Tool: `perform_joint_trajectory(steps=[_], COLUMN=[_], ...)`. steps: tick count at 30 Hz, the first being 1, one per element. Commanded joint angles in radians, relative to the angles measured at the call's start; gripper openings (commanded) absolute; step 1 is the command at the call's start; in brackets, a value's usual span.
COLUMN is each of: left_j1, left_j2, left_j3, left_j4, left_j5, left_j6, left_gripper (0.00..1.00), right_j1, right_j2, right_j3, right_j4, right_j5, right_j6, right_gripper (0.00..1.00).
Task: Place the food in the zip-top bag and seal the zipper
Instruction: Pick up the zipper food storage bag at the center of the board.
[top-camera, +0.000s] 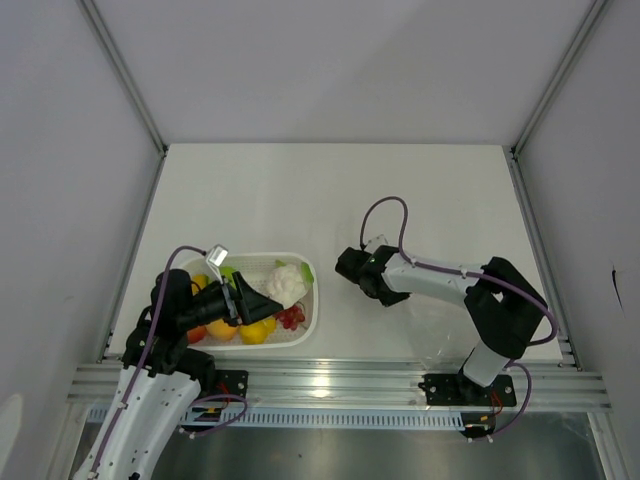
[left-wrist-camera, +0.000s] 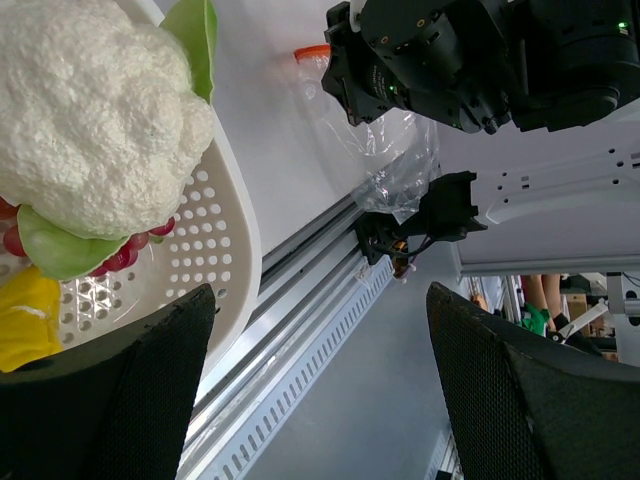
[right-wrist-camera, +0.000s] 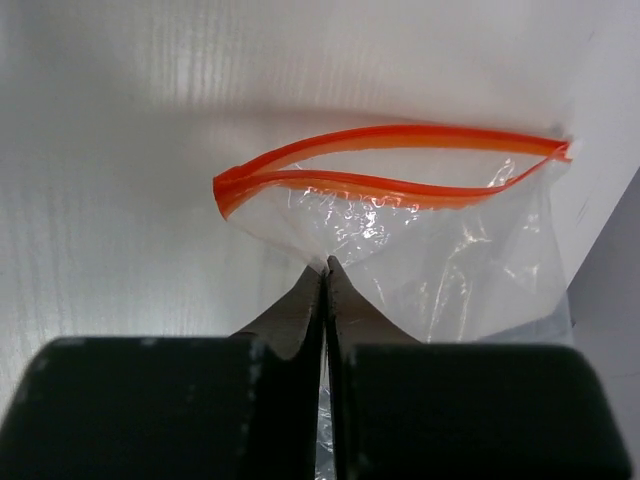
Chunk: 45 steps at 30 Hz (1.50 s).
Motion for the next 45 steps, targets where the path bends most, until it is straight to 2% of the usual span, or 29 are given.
perform_joint_trajectory(steps=[1,8,10,14,16,19,23,28,36,45], left_j1=[-0.006,-0.006,-0.006,-0.006,-0.006,-0.006,-0.006,-0.026,-0.153,-0.236], left_j2=[-0.008,0.006,0.035,0.101,0.133,0.156,0.187,0.253,0.397,0.428], left_j3=[0.032,0.074,0.083,0.108,0.105,0.091,0.081,0.101,0.16,0.134], left_j4=[-0.011,-0.074,-0.083,-0.101,-0.088,-0.039,0.006,0.056,0.081,0.13], left_j5=[-0.006,-0.066,-0.067,-0.061,-0.052,-0.012,-0.018,-0.006,-0.035,-0.087], left_j6=[0.007,0.027,0.027,0.011,-0.019,-0.09,-0.189,-0.291,-0.354,-0.42], left_gripper=[0.88,0.87,0.87,0.79,0.79,0.8,0.82,0.82,0.83,0.79], right_j1=[0.015,0.093,0.123,0.205,0.225,0.225,0.24,0.323,0.418,0.499], right_j2=[-0.03,-0.169,-0.267,-0.489,-0.612,-0.704,-0.728,-0.706,-0.649,-0.628], right_j3=[0.041,0.062,0.047,-0.077,-0.114,-0.149,-0.151,-0.133,-0.068,-0.03], right_j4=[0.09,0.298,0.396,0.562,0.614,0.621,0.621,0.639,0.614,0.607], right_j5=[0.053,0.033,-0.021,-0.177,-0.277,-0.383,-0.49,-0.512,-0.446,-0.369], right_j6=[-0.084,-0.293,-0.348,-0.506,-0.52,-0.523,-0.511,-0.519,-0.561,-0.588], right_gripper=[0.0,0.0,0.0,0.0,0.0,0.0,0.0,0.0,0.0,0.0])
